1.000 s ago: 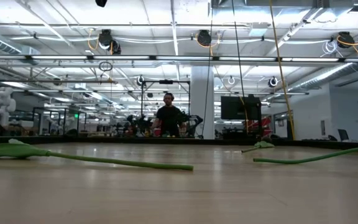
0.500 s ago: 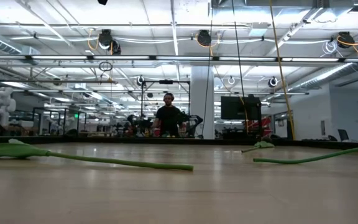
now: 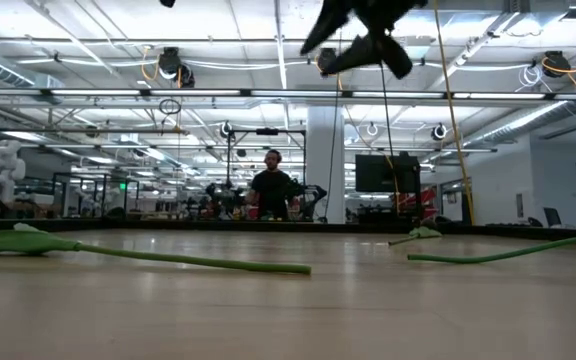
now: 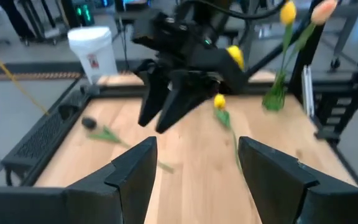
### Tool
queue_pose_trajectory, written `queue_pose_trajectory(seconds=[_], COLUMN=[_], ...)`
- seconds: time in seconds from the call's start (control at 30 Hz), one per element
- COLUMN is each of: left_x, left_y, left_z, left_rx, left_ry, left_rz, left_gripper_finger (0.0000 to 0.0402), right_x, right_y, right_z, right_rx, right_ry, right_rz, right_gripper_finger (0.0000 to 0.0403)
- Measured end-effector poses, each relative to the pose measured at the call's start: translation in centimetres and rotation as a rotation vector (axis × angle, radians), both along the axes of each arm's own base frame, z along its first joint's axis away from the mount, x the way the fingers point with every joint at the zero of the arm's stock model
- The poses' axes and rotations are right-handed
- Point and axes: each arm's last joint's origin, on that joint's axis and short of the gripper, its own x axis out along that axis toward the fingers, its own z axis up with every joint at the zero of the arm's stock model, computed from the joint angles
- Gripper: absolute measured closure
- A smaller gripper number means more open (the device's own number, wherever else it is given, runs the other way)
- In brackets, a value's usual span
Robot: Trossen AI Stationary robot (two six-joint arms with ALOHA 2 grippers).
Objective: Sort flowers into vase by color
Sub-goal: Put the pink tulip into the green vase
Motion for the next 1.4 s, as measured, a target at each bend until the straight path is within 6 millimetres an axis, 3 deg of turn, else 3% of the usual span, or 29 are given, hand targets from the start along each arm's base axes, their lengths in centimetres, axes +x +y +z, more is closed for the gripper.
queue_pose_trajectory(seconds=[0.33, 0.43, 0.6, 0.77, 0.97, 1.13, 1.4], left_x=[-0.8, -0.8, -0.8, -0.8, -0.9, -0.9, -0.9], left_y=[0.1, 0.3, 0.5, 0.7, 0.7, 0.7, 0.7], left_z=[-2.0, -2.0, -1.9, -1.9, -2.0, -2.1, -2.0], left_rx=[-0.003, -0.027, -0.006, -0.007, -0.115, -0.160, -0.162], left_ry=[0.217, 0.219, 0.200, 0.193, 0.193, 0.185, 0.177], left_rz=[0.018, 0.081, 0.175, 0.226, 0.279, 0.313, 0.318], left_gripper_finger=[0.0169, 0.0169, 0.0169, 0.0169, 0.0169, 0.0169, 0.0169], right_x=[0.2, 0.2, 2.0, 3.4, 3.3, 4.6, 7.9], right_y=[-3.6, -4.2, -4.4, -3.8, -3.5, -2.5, 1.1], right_z=[-4.0, -4.4, -5.0, -6.7, -8.5, -8.6, -10.0], right_rx=[0.148, 0.165, 0.101, 0.047, 0.038, 0.026, -0.235], right_ry=[0.224, 0.272, 0.227, 0.274, 0.423, 0.310, 0.077], right_rz=[-0.154, -0.104, 0.021, 0.193, 0.363, 0.597, 0.832], right_gripper_finger=[0.0206, 0.0206, 0.0206, 0.0206, 0.0206, 0.0206, 0.0206])
